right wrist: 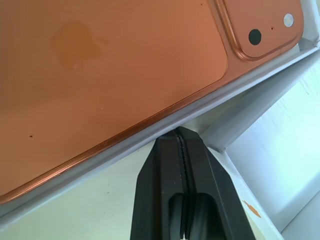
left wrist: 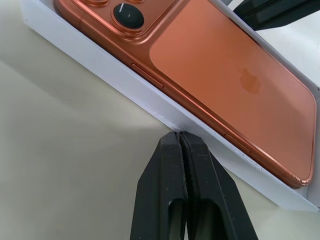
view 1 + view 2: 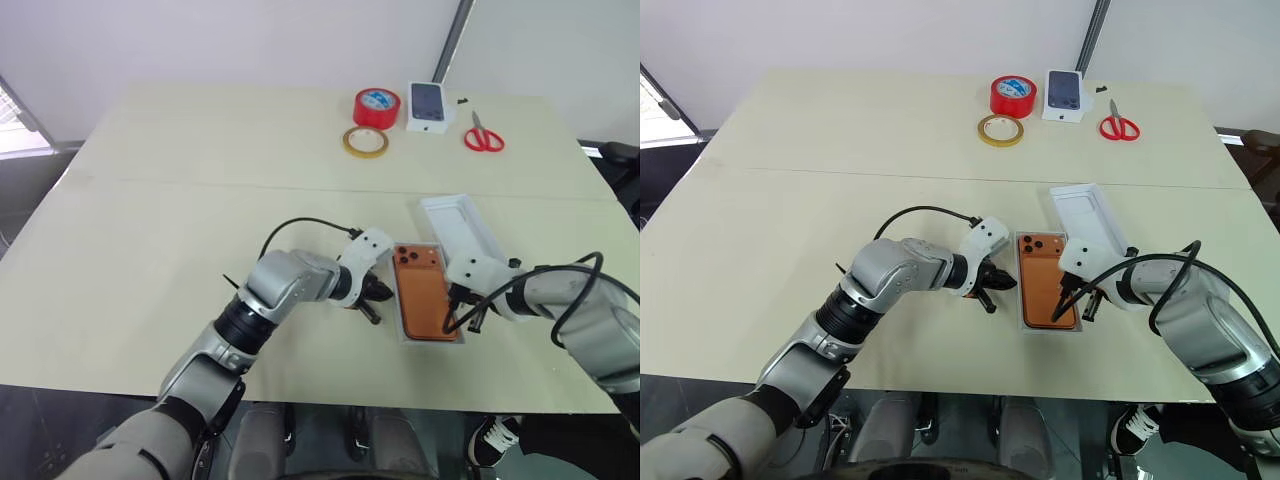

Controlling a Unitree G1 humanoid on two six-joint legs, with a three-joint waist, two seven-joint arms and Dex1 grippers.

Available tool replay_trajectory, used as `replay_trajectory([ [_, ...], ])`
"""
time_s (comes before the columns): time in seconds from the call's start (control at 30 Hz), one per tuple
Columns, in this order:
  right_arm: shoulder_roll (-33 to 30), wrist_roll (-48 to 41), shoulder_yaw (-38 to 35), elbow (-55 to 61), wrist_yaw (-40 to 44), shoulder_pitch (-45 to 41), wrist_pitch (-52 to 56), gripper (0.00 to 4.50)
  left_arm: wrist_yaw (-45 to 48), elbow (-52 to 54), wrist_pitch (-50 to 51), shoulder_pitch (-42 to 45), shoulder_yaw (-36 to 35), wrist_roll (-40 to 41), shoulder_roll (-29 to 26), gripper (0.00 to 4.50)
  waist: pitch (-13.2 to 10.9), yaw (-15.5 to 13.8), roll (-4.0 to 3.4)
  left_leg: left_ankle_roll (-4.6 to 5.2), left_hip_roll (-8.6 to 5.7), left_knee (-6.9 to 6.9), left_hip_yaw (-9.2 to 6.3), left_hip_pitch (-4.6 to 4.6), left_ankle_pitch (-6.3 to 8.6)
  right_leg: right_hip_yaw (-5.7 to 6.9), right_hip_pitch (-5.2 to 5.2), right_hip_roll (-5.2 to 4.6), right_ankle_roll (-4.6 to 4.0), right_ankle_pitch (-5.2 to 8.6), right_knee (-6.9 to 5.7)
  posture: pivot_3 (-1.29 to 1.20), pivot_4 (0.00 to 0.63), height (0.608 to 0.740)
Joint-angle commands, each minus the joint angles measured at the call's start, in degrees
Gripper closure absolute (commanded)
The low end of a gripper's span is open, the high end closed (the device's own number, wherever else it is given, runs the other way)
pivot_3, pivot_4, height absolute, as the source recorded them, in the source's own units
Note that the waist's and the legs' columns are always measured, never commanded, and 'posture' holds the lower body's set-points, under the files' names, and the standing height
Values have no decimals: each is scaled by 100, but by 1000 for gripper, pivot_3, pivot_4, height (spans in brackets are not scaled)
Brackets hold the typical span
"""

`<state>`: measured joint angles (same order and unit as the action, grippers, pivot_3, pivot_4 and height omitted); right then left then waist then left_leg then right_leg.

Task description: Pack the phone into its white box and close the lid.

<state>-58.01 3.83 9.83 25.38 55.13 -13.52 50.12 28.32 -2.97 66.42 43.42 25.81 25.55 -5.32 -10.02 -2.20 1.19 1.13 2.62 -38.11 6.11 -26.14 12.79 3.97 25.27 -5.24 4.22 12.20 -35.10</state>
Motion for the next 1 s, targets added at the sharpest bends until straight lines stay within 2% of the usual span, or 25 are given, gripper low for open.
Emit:
replay_trajectory([
  [0.03,-6,-226,-115,283,70,-60,-163,4500,265,202,8,93,-47,155,236,4393,0,1,0,0,0,0,0,0,0,0,0,0,0,0,0,0,150,740],
  [0.3,-157,-329,-307,30,181,-90,-350,4500,283,244,66,96,-298,73,69,4393,-1,4,-1,0,0,-1,0,0,0,0,1,2,0,0,-2,0,150,740],
  [0.5,-619,-929,-1134,-112,683,41,-346,4500,325,421,60,-29,-895,90,-428,4393,-2,7,-3,0,3,-2,-1,0,-1,-1,1,7,1,-1,-5,0,150,740],
  [0.6,-693,-1269,-1466,-273,744,-227,-69,3643,474,854,-112,-354,-1292,180,-876,4500,-1,43,-3,0,8,-2,0,1,0,-1,1,12,1,-1,-6,0,150,740],
  [0.7,-120,-1543,-1340,-632,226,-1163,1075,2166,813,1379,-682,-775,-1520,257,-1266,4500,-1,159,-6,-3,14,-2,-1,5,-2,-2,2,15,0,-1,-14,0,150,740],
  [0.87,610,-1672,-1010,-1371,-498,-2175,2714,2166,1210,1890,-1185,-1158,-1421,217,-1648,4500,0,130,-9,-9,13,-2,-3,5,-5,-1,1,9,-2,-2,-17,0,150,740],
  [1.0,1039,-1660,-920,-1888,-1038,-2602,3260,2166,1531,2279,-1676,-1402,-1256,138,-1913,4500,1,154,-12,-7,2,-3,5,-4,-4,-2,7,-6,-3,-2,-15,0,150,740],
])
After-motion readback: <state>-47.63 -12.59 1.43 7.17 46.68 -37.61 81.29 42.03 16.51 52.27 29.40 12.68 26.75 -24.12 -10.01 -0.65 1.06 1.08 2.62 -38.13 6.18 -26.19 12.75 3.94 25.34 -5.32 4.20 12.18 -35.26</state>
